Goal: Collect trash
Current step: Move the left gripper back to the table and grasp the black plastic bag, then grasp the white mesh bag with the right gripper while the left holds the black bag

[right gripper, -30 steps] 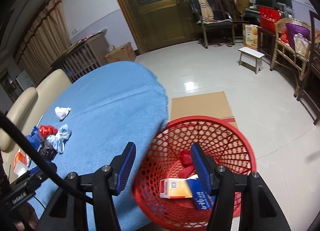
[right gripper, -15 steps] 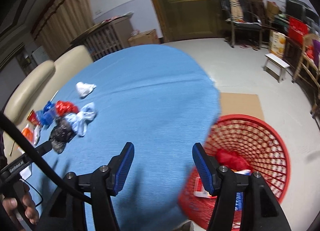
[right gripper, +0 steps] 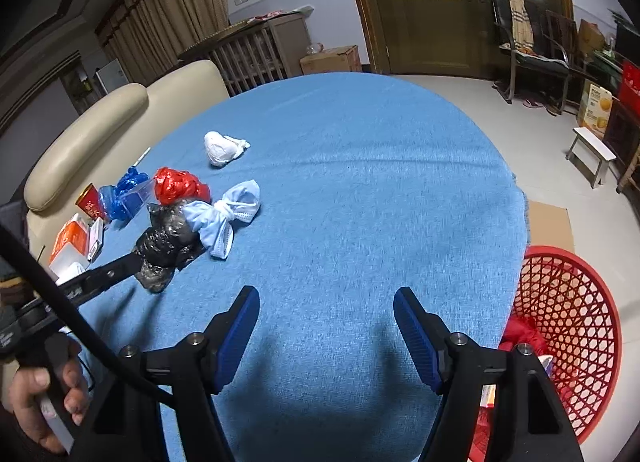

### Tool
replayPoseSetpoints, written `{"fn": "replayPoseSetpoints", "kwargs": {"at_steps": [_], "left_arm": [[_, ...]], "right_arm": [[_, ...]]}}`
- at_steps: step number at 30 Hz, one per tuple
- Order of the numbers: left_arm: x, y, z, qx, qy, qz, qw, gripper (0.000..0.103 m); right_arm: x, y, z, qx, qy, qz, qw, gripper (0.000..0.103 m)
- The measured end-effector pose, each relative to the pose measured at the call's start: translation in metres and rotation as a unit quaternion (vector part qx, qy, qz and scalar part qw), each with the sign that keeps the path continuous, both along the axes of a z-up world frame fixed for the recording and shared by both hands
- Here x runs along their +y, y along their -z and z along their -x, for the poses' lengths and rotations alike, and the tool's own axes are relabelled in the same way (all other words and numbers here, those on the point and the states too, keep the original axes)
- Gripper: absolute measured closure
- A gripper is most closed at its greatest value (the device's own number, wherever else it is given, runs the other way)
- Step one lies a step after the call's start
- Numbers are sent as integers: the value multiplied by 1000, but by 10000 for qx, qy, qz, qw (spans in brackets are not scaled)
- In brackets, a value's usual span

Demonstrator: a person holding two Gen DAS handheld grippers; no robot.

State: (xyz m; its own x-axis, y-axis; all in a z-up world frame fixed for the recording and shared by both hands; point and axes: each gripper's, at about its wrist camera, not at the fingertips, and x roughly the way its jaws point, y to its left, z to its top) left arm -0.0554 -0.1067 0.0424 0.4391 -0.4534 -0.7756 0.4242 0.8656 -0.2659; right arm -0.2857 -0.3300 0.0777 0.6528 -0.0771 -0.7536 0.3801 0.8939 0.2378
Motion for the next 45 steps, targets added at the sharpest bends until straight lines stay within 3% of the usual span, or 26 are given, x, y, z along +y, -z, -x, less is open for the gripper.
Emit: {"fn": "replayPoseSetpoints", "kwargs": {"at_steps": [17,18,20,23,37,45], "left_arm": [[-29,21,-33,101,326,-200,9992,33],[-30,20,-32,73,342,-182,9992,35],[-29,20,-32,104,443,-112,9989,60],[-27,18,-29,55,454,-77,9989,70],[28,-6,14,-216,73,237,9995,76],[65,-12,37,-363,-226,210,9989,76]], "right_arm": [[0,9,-10,105,-19,-119,9999,30],[1,9,-11,109,-17,-118,9999,30],[2,10,-12,118,-20,-119,9999,30],[1,11,-12,122,-4,-125,9998,30],[14,7,-17,58,-194,-95,9997,30],[31,1,-45,-29,-587,-92,9982,30]]}}
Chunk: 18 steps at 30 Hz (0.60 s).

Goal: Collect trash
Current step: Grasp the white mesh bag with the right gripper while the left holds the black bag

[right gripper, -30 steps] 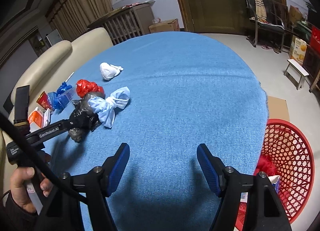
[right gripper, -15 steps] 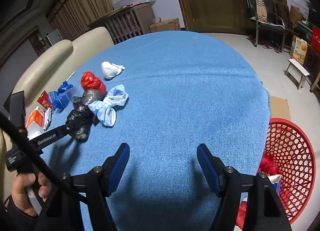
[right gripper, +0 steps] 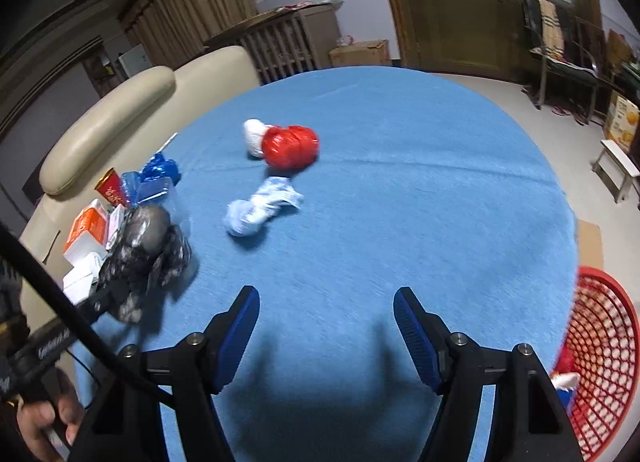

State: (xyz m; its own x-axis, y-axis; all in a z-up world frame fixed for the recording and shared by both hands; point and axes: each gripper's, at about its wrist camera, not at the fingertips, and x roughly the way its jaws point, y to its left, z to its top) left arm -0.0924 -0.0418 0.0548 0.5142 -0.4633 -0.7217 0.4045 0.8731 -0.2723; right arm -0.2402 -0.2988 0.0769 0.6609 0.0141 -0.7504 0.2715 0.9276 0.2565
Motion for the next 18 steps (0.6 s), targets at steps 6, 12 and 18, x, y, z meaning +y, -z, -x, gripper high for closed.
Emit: {"fn": "replayPoseSetpoints", "kwargs": {"at_steps": [6,12,18], "left_arm": [[16,5,8,-25,-181,-80,9998,76],[16,6,10,-91,-235,-152,9996,76],[20,6,12,-90,-270,-119,9995,76]], "right_arm": [[17,0,-36,-51,-291,-252,9992,30],[30,11,-82,52,-364,-136,9992,30],[38,25,-115,237,-377,-66,9990,30]]}}
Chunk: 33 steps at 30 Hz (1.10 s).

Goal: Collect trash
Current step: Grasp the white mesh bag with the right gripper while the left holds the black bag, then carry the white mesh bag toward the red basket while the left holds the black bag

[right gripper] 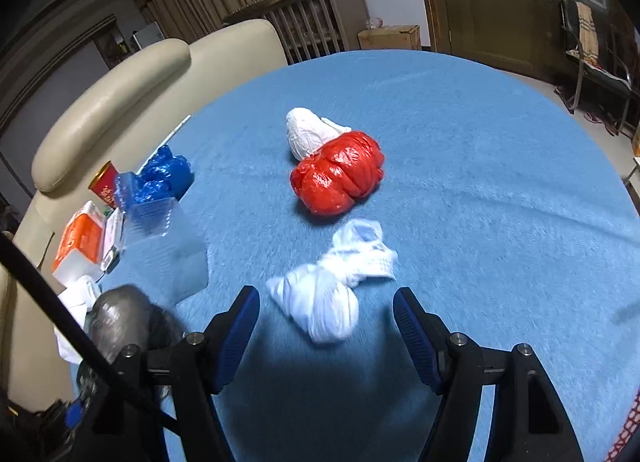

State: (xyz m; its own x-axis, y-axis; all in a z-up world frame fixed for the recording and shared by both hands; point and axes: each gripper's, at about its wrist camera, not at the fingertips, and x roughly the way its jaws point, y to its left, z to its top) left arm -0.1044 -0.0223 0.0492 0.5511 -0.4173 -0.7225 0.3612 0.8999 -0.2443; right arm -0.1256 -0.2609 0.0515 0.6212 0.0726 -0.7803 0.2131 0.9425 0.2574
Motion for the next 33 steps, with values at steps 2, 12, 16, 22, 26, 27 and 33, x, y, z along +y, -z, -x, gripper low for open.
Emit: {"fn": "replayPoseSetpoints", "kwargs": {"at_steps": [2,12,16,22,26,27,33], "left_arm": [[1,0,0,3,6,17,10000,76],[2,2,-1,57,16,26,10000,76],[0,1,-1,50,16,19,10000,76],[-4,-2,1,38,-29,-67,10000,76],[-9,-6,4,3,-43,-148,9999,76],[-10,-7,4,-12,-48,-169,9998,76],[-20,-14,9,-103,27,-244,9996,76]], "right_arm": [[0,1,-5,22,26,4,10000,30],[0,11,-21,113,-29,0,9999,67],[1,6,-9,24,-90,28,10000,68],[-2,-6,22,-135,-102,-32,9999,68],[-3,-12,42,-220,-100,-122,9996,68],[-3,-14,48,-247,-110,-151,9995,68],[-2,-25,71,-380,-167,-257,9988,68]]}}
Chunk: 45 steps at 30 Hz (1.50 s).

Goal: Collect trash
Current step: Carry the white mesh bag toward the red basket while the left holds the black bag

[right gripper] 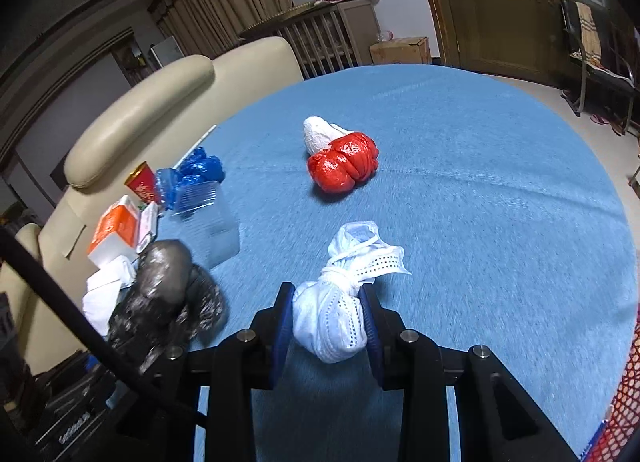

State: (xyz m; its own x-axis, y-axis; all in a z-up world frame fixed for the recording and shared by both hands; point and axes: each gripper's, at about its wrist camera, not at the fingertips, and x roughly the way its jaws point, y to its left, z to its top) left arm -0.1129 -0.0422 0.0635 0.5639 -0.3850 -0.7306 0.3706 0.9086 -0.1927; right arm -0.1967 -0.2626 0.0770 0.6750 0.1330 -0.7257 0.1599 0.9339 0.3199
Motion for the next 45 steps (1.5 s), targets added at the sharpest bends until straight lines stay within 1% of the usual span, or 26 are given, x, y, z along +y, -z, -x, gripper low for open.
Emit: {"fn": "replayPoseSetpoints", "kwargs": {"at_steps": [7,14,45], "left_arm": [[-13,-6,5,-82,102,-104,9999,76],[-23,-8,8,-121,191,-175,9996,76],[-44,-1,8,-91,433,-234,9987,76]], "right_arm": [[-2,-12,23,-168,2,-94,9998,68],[-6,-17,37,-265,35,-140,9995,68],[-17,-15,68,-260,217,-240,9991,68]]}}
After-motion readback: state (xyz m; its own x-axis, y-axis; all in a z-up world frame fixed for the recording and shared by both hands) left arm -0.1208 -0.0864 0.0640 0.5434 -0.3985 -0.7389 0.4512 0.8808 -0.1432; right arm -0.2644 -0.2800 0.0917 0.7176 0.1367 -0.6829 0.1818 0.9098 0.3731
